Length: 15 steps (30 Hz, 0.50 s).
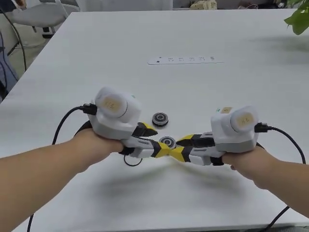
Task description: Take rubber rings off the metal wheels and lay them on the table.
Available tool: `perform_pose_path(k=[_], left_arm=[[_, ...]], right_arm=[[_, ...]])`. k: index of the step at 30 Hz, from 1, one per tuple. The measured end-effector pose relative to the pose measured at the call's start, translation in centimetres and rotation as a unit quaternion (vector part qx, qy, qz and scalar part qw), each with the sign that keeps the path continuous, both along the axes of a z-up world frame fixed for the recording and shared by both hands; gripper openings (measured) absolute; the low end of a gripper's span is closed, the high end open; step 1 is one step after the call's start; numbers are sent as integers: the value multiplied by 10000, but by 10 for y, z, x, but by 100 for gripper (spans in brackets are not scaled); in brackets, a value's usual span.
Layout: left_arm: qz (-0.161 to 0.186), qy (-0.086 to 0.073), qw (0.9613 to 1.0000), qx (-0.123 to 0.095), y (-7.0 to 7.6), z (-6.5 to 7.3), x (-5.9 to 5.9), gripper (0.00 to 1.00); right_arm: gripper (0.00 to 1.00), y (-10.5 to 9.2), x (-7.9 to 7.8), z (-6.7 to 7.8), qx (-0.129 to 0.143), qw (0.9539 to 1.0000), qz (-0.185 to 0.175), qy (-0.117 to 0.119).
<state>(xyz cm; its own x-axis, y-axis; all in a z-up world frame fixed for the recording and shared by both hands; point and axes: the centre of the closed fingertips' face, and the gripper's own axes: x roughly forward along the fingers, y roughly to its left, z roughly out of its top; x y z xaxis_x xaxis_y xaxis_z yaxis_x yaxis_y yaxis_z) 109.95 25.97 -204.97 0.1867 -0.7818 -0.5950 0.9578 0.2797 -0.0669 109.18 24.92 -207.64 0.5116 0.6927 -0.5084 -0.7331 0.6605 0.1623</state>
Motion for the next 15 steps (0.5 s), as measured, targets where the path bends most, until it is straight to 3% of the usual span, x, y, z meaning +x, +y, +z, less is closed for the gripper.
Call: perform_pose_path(k=[15], left_arm=[[-83, 4, 9999, 133, -9, -9, 0, 20]], right_arm=[[17, 0, 0, -2, 10, 10000, 6, 22]])
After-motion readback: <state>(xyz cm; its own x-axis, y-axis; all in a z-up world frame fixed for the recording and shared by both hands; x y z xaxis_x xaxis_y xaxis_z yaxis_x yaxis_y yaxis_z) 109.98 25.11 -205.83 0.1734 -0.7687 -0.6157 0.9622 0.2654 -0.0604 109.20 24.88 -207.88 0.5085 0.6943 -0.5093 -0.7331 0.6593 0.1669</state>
